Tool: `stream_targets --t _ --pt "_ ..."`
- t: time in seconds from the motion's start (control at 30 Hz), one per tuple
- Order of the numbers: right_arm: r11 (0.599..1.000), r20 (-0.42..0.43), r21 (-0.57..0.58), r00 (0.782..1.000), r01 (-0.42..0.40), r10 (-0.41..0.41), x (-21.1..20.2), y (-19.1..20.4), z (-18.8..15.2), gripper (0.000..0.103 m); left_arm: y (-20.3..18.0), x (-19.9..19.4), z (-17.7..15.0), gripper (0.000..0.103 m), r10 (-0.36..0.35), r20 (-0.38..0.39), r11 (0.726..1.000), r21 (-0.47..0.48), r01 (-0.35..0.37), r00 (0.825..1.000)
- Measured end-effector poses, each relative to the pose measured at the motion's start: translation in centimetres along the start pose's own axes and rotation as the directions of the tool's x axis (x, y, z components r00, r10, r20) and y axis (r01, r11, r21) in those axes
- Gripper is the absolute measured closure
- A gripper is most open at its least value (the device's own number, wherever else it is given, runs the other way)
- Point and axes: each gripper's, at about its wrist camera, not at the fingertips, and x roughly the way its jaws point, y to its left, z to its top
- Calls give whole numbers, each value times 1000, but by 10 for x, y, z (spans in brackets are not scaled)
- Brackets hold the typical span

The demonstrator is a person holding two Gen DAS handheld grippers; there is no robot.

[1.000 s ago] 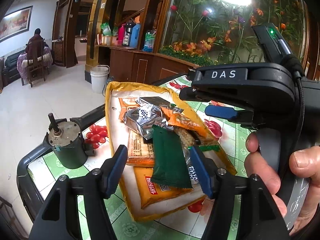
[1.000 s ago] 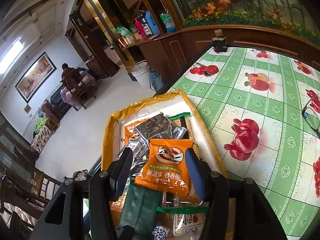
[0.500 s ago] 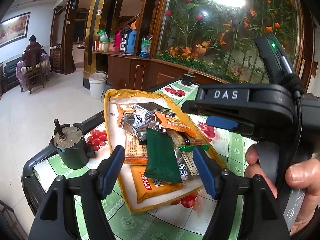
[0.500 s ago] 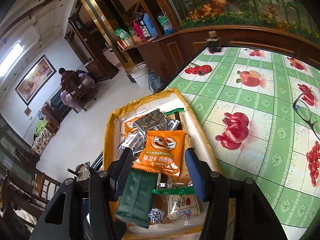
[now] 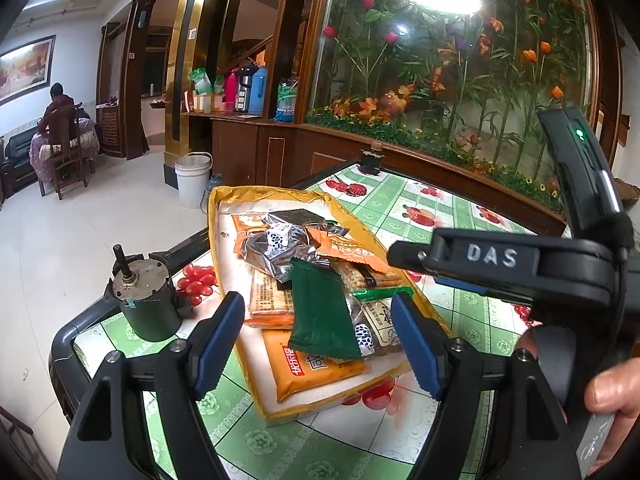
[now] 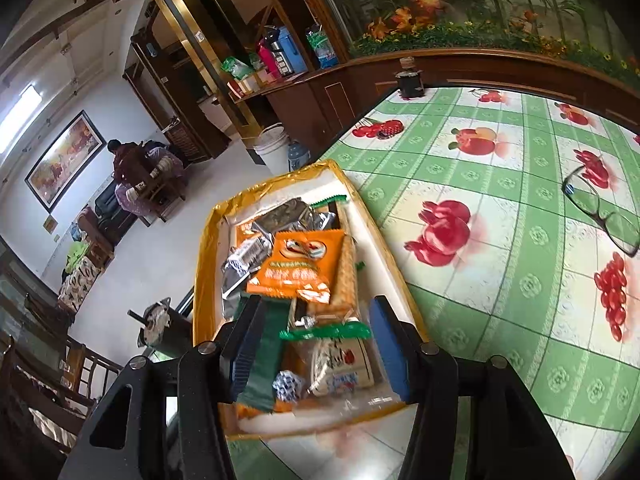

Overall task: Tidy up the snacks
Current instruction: 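Move both tools back toward the remaining small white packet on the table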

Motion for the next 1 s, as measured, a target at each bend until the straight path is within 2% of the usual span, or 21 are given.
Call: stream_targets --t 0.23,0.4,0.47,0.53,0.6,0.67,0.7,0.77,0.8,0.83,0.87,0.9,0.93,1.0 --pt "1000 -5 22 1000 -10 10 -13 -10 -11 44 -7 -1 -3 28 -17 -10 1000 15 17 1000" --pt "999 4 34 1000 7 -7 -31 -24 -25 44 -35 -2 -19 28 -97 -53 992 77 101 994" --pt "998 14 64 1000 25 -26 -45 -38 -33 44 -51 0 -28 28 -144 -85 982 112 153 986" --pt "994 23 100 999 45 -48 -62 -56 -43 44 -68 2 -37 27 -191 -127 966 152 209 973" --pt "990 30 132 998 54 -59 -84 -75 -55 44 -89 6 -50 27 -255 -198 935 199 293 946" --pt "987 35 140 996 75 -81 -106 -94 -66 46 -109 9 -62 27 -284 -254 902 256 347 925" --pt "985 43 143 994 96 -103 -120 -105 -73 53 -118 10 -67 27 -287 -277 886 286 364 917" --pt "974 58 152 982 169 -179 -150 -129 -89 54 -131 6 -70 28 -302 -283 860 331 388 911" --pt "957 64 177 968 228 -242 -167 -148 -100 56 -133 5 -70 27 -313 -283 854 334 399 906" --pt "945 63 199 959 261 -278 -178 -159 -106 62 -137 4 -71 28 -330 -294 843 336 420 897" --pt "925 54 234 946 300 -320 -192 -177 -115 63 -142 4 -73 28 -345 -309 831 337 442 886" --pt "907 45 269 937 323 -347 -202 -193 -122 64 -147 5 -75 28 -357 -324 821 338 460 876" --pt "884 33 316 927 346 -375 -212 -213 -131 69 -153 5 -78 28 -363 -337 811 344 473 868" --pt "844 -3 378 913 379 -409 -223 -242 -145 71 -163 3 -81 28 -373 -345 798 354 487 861"
